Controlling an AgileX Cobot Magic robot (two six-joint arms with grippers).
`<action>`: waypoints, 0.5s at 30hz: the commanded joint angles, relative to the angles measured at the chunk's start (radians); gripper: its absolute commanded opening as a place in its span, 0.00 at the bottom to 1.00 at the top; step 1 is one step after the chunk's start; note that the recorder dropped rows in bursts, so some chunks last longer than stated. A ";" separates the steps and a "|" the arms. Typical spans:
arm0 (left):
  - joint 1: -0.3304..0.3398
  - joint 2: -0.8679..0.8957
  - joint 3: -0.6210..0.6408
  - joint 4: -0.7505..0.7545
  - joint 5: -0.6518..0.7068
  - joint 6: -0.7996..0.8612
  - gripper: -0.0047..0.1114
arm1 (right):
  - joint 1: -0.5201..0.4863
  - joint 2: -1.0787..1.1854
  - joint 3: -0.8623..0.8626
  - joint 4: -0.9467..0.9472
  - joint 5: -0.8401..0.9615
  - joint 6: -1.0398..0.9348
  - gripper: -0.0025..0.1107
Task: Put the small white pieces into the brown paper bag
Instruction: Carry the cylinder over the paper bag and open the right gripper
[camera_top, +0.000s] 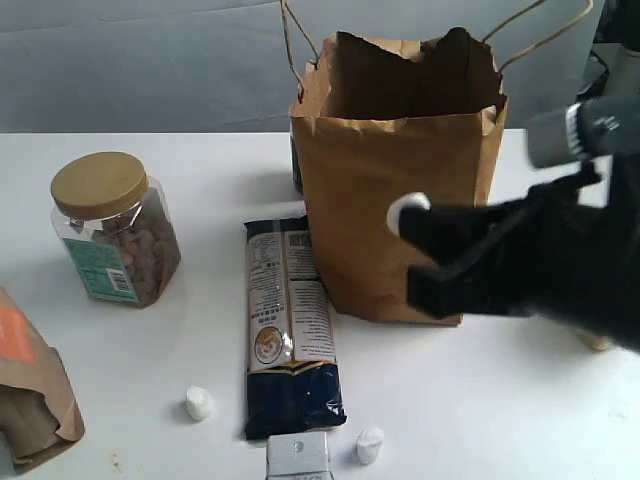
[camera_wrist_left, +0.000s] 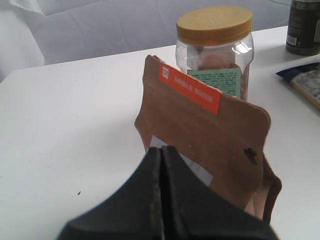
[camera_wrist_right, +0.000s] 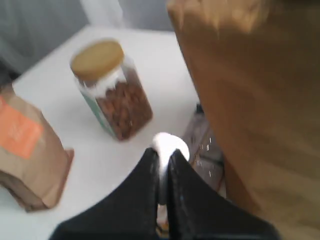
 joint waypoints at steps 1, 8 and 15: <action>-0.004 -0.003 0.003 -0.009 -0.006 -0.002 0.04 | 0.002 -0.091 -0.067 -0.019 -0.099 -0.009 0.02; -0.004 -0.003 0.003 -0.009 -0.006 -0.002 0.04 | -0.001 0.007 -0.260 -0.022 -0.115 -0.131 0.02; -0.004 -0.003 0.003 -0.009 -0.006 -0.002 0.04 | -0.138 0.233 -0.417 0.069 -0.044 -0.150 0.02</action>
